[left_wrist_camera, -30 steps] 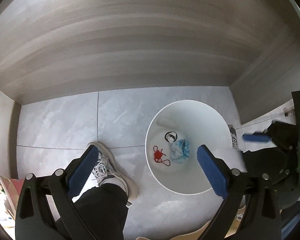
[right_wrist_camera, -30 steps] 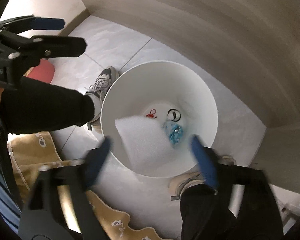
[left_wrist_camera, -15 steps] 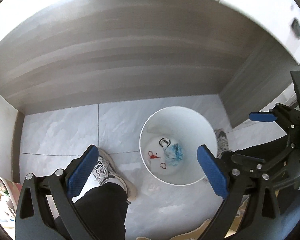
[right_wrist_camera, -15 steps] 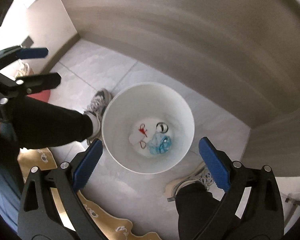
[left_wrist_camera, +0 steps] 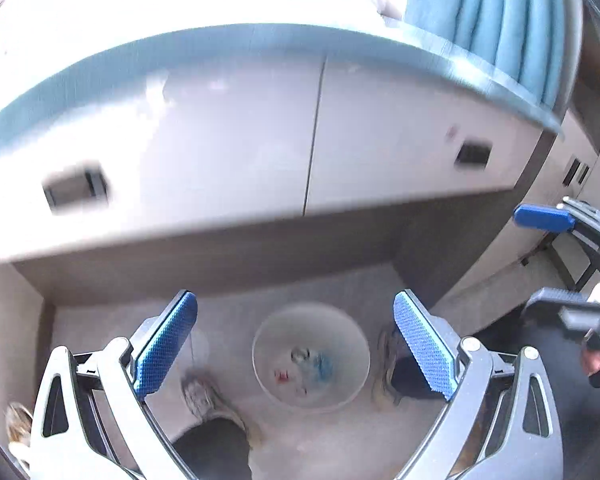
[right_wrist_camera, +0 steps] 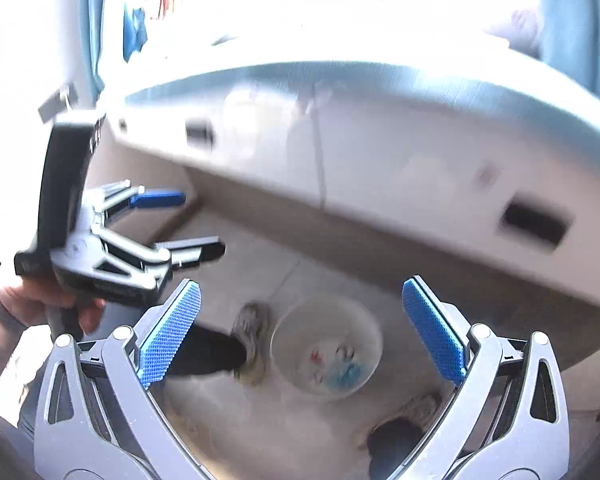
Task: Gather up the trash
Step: 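Raise both tools back toward the bed, then grasp the crumpled cream paper wrapper with the left tool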
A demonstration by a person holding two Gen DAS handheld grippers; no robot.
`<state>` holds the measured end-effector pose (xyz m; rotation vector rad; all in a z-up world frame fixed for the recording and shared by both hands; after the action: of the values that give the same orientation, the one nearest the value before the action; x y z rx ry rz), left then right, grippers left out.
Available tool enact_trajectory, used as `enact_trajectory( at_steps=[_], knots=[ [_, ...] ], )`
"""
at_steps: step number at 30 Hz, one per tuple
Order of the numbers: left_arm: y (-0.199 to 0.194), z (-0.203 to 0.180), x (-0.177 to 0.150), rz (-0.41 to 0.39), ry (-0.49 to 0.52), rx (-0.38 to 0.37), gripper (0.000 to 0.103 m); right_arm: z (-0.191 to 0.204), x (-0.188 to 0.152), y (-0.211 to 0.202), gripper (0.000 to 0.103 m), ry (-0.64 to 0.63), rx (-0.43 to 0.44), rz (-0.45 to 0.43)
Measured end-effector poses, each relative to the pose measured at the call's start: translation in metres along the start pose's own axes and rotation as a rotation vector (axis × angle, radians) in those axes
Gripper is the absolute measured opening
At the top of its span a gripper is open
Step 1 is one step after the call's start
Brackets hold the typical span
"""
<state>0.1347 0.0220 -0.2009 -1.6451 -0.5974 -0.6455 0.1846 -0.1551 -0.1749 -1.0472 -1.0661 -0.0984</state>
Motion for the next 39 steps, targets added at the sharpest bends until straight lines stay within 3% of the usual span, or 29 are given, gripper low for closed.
enact_trajectory(
  at_steps=[4,8,13,20,25,29,32,36,39],
  knots=[
    [-0.021,-0.018,0.051,-0.054,0.025,0.015,0.097,-0.026,0.047,-0.035,0.098,0.034,-0.073,-0.058],
    [-0.023,-0.027,0.102,-0.107,0.031,-0.003,0.097,-0.052,0.089,-0.036,0.098,0.025,-0.152,-0.054],
    [-0.001,-0.029,0.163,-0.127,0.032,0.001,0.097,-0.101,0.136,-0.016,0.098,0.064,-0.225,-0.005],
    [0.056,-0.019,0.238,-0.116,-0.022,-0.068,0.097,-0.146,0.180,0.006,0.098,0.112,-0.196,-0.058],
    [0.092,-0.015,0.260,-0.059,-0.045,-0.112,0.097,-0.163,0.194,0.024,0.098,0.106,-0.194,-0.056],
    [0.095,-0.024,0.275,-0.063,-0.015,-0.098,0.097,-0.173,0.197,0.032,0.098,0.107,-0.194,-0.053],
    [0.106,-0.026,0.281,-0.022,-0.009,-0.092,0.097,-0.179,0.200,0.037,0.098,0.111,-0.193,-0.052],
    [0.127,-0.019,0.279,0.083,-0.070,-0.140,0.096,-0.185,0.205,0.038,0.098,0.115,-0.190,-0.061],
    [0.129,-0.023,0.279,0.096,-0.042,-0.142,0.091,-0.189,0.207,0.040,0.098,0.123,-0.188,-0.064]
  ],
)
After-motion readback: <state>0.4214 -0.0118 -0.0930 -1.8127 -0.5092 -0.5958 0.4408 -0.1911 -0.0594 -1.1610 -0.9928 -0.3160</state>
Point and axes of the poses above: each gripper's, at about its wrist camera, not at the fingertips, and y roughly the way its jaws point, z to its left, x to its top, the point moved 3 cm from there along y, roughly the way its jaws point, and after that the axes turned 8 degrees about -x, right-handed, at the moved point
